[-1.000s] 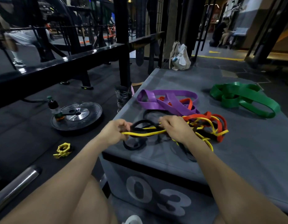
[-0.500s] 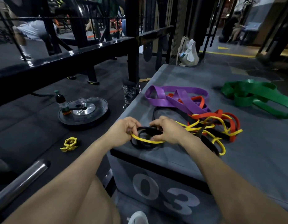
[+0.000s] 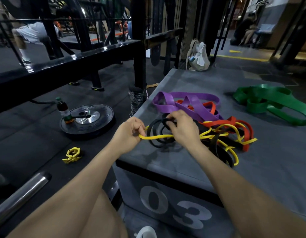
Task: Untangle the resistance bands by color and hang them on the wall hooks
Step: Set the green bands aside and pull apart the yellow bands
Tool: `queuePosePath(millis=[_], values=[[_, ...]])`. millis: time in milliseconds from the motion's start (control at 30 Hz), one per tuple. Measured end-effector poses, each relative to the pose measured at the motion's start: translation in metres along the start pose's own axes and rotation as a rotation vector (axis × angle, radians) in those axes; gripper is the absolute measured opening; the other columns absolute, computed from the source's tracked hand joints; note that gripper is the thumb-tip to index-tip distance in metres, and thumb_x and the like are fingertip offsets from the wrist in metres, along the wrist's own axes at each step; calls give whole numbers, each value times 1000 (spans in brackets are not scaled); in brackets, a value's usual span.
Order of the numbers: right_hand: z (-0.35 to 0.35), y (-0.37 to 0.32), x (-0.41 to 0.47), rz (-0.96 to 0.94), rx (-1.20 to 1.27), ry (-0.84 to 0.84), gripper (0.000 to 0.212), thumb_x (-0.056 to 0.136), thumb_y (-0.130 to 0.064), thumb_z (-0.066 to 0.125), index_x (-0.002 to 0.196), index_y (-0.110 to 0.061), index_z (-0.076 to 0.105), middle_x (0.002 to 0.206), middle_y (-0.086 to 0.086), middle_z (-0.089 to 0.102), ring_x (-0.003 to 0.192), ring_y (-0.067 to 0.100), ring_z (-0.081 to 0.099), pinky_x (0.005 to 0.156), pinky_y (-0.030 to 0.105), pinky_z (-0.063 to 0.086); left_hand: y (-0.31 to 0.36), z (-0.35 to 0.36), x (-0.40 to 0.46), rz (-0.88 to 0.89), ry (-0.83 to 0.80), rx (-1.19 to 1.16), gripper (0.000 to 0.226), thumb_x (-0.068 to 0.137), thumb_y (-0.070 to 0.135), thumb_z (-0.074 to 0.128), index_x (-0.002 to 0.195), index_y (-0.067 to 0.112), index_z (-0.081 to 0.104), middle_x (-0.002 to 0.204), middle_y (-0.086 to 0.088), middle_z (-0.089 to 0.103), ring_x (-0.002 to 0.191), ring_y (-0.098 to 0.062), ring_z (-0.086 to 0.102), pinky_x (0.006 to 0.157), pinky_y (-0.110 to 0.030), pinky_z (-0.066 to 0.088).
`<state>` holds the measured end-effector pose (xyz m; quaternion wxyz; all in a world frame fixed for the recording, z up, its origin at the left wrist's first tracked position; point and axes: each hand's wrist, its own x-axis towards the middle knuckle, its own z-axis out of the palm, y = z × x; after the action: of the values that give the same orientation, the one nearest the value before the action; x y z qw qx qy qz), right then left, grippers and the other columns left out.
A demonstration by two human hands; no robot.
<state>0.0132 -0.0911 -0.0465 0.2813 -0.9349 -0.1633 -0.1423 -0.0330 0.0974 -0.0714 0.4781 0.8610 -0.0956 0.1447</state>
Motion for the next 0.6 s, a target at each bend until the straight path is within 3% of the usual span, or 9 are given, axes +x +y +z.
queuePosePath(millis=[100, 233, 333, 400, 500, 600], values=[[-9, 4, 4, 48, 62, 64, 16, 92, -21, 51, 107, -15, 55, 116, 6, 53, 105, 31, 54, 83, 41, 44, 5, 5, 1, 73, 29, 82, 51, 67, -23, 56, 55, 26, 52, 81, 6, 50, 81, -19, 57, 73, -22, 47], [-19, 14, 11, 150, 260, 99, 13, 94, -14, 49, 105, -10, 55, 106, 10, 59, 97, 27, 55, 78, 32, 39, 10, 10, 4, 77, 75, 276, 34, 66, -19, 53, 61, 14, 57, 75, 12, 48, 69, -17, 51, 63, -19, 41], [-34, 25, 17, 228, 337, 182, 16, 92, -6, 48, 105, -1, 56, 95, 13, 60, 91, 25, 55, 74, 26, 35, 12, 15, 6, 49, 10, 362, 27, 67, -18, 51, 67, 7, 61, 74, 13, 47, 70, -16, 52, 69, -35, 48], [-47, 30, 21, 283, 345, 239, 16, 92, -6, 47, 102, 2, 56, 88, 10, 55, 87, 24, 54, 71, 25, 33, 17, 21, 6, 31, -34, 398, 28, 69, -17, 49, 69, 7, 63, 74, 14, 45, 71, -14, 50, 71, -37, 49], [-66, 38, 24, 401, 424, 281, 7, 93, -12, 48, 93, -6, 53, 85, 11, 57, 81, 30, 60, 66, 34, 46, 27, 30, 8, -2, -8, 464, 29, 74, -10, 50, 67, 18, 58, 81, 12, 47, 74, -16, 51, 72, -38, 48], [-78, 45, 21, 478, 478, 307, 9, 93, -13, 51, 96, -5, 54, 87, 12, 57, 75, 28, 59, 55, 25, 47, 29, 35, 12, -35, 107, 423, 26, 78, -3, 57, 69, 22, 56, 84, 9, 47, 72, -18, 52, 69, -34, 46]])
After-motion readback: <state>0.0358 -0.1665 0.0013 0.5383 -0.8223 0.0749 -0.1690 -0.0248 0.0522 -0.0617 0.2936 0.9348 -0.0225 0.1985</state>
